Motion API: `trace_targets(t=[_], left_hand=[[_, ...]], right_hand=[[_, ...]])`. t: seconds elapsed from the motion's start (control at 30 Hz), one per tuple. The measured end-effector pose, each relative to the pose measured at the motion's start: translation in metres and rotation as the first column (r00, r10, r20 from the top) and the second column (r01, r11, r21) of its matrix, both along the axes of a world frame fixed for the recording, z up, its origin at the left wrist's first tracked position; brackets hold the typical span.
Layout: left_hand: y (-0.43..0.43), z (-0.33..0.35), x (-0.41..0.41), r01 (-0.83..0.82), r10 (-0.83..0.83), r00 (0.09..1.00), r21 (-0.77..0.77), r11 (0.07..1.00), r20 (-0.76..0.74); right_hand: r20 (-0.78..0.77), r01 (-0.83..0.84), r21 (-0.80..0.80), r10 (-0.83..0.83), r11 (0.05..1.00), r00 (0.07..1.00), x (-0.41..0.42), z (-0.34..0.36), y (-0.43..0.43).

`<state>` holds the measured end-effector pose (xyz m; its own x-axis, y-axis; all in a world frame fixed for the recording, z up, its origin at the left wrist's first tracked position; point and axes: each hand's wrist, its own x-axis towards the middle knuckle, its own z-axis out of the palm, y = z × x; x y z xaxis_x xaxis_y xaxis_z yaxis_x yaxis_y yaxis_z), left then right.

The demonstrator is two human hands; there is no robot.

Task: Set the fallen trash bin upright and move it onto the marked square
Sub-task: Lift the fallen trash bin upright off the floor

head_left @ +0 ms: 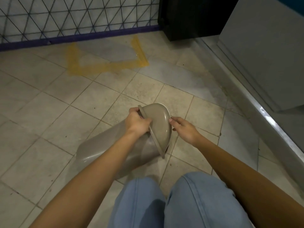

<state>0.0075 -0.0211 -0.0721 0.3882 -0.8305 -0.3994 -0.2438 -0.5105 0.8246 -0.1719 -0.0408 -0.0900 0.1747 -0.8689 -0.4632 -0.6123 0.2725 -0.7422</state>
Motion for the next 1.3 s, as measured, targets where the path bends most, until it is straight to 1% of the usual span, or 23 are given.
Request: trace_targets(t=[0.1, 0.27, 0.37, 0.47, 0.5, 0.57, 0.67, 0.73, 0.8, 0.93, 1.0, 1.2, 1.3], left_hand=[[-0.002, 0.015, 0.01, -0.049, 0.046, 0.996, -0.036, 0.998, -0.071], [-0.003, 0.037, 0.028, -0.091, 0.075, 0.985, -0.097, 0.991, -0.158], [-0.001, 0.041, 0.035, -0.1, 0.072, 0.975, -0.122, 0.987, -0.212], [0.004, 0.041, 0.041, -0.109, 0.068, 0.965, -0.155, 0.982, -0.253], [0.005, 0.041, 0.043, -0.118, 0.07, 0.96, -0.165, 0.979, -0.269], [0.009, 0.041, 0.05, -0.135, 0.076, 0.95, -0.179, 0.974, -0.302], [0.016, 0.041, 0.061, -0.166, 0.086, 0.932, -0.204, 0.965, -0.351], [0.02, 0.042, 0.068, -0.184, 0.091, 0.924, -0.225, 0.957, -0.371], [0.024, 0.043, 0.075, -0.187, 0.087, 0.923, -0.239, 0.953, -0.375], [0.027, 0.045, 0.086, -0.167, 0.075, 0.936, -0.245, 0.955, -0.344], [0.029, 0.046, 0.093, -0.187, 0.093, 0.931, -0.245, 0.951, -0.352], [0.04, 0.045, 0.113, -0.276, 0.15, 0.866, -0.205, 0.939, -0.477], [0.043, 0.042, 0.122, -0.294, 0.169, 0.849, -0.183, 0.938, -0.501]], right_hand=[[0.03, 0.053, -0.013, -0.053, 0.998, 0.998, 0.001, 0.008, -0.007], [-0.068, 0.054, -0.005, -0.055, 0.999, 0.996, 0.002, 0.016, -0.017], [-0.075, 0.078, -0.01, -0.079, 0.997, 0.994, 0.004, 0.017, -0.019], [-0.123, 0.072, -0.041, -0.076, 0.997, 0.989, 0.006, 0.015, -0.017], [-0.123, 0.074, -0.03, -0.077, 0.997, 0.989, 0.006, 0.014, -0.017], [-0.101, 0.082, 0.064, -0.076, 0.995, 0.992, 0.007, 0.012, -0.015], [-0.07, 0.072, 0.284, -0.055, 0.956, 0.996, 0.012, 0.007, -0.006], [0.016, 0.071, 0.403, -0.085, 0.913, 0.996, 0.017, 0.003, 0.0], [0.117, 0.08, 0.464, -0.151, 0.882, 0.982, 0.023, 0.003, 0.004], [0.158, 0.064, 0.47, -0.155, 0.88, 0.975, 0.029, 0.008, 0.006], [0.164, 0.044, 0.471, -0.137, 0.881, 0.977, 0.031, 0.014, 0.006], [0.21, -0.059, 0.44, -0.039, 0.896, 0.977, 0.033, 0.04, 0.003], [0.213, -0.081, 0.402, -0.007, 0.912, 0.977, 0.034, 0.053, -0.001]])
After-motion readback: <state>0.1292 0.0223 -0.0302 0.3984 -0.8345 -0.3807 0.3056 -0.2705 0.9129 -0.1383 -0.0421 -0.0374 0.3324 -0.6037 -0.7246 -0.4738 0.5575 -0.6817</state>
